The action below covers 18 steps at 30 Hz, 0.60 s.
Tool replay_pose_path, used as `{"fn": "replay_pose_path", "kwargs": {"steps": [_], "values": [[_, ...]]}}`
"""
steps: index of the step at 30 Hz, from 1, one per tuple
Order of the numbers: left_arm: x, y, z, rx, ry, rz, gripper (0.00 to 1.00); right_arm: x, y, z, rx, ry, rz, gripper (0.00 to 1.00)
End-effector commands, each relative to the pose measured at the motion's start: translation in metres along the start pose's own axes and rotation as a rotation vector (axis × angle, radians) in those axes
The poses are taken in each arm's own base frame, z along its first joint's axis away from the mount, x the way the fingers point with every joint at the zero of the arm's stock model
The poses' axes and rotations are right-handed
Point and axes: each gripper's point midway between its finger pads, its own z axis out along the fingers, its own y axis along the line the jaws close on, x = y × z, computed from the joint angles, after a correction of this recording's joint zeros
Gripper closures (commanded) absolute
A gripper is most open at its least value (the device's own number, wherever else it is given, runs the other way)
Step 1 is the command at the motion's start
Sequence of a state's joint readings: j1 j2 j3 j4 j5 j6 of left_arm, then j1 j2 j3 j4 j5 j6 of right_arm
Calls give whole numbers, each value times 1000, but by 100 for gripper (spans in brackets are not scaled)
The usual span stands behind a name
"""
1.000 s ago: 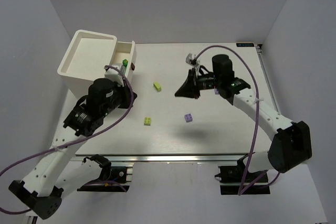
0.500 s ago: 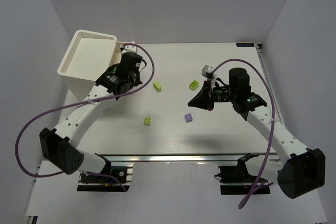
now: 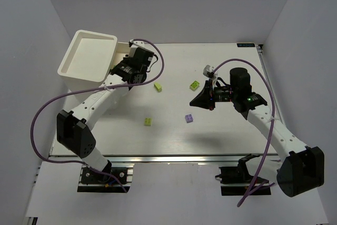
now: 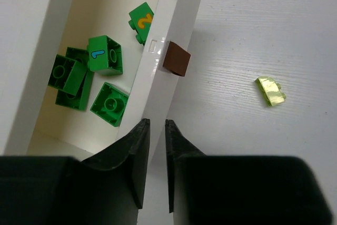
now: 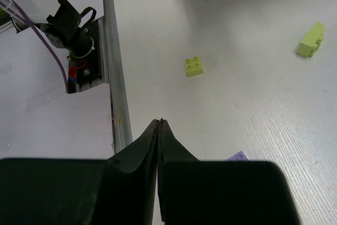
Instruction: Sort the legos into containers by color
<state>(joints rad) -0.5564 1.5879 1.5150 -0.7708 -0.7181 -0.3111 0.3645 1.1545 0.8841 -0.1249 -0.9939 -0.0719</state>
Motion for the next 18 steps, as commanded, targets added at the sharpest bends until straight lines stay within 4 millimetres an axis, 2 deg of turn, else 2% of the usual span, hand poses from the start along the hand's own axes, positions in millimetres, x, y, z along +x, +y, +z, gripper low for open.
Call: {"fn": "replay_pose_path", "kwargs": {"steps": [1,12,18], "values": [[-19,18,-4,-85,-62,10,68,2,1,0,-13,0,-12,97],[-20,19,16,-133,-69,77,60,3,-2,0,-9,3,-12,97],[-13,21,26,-180,-57,135,57,2,-3,-2,-9,1,-11,97]]}}
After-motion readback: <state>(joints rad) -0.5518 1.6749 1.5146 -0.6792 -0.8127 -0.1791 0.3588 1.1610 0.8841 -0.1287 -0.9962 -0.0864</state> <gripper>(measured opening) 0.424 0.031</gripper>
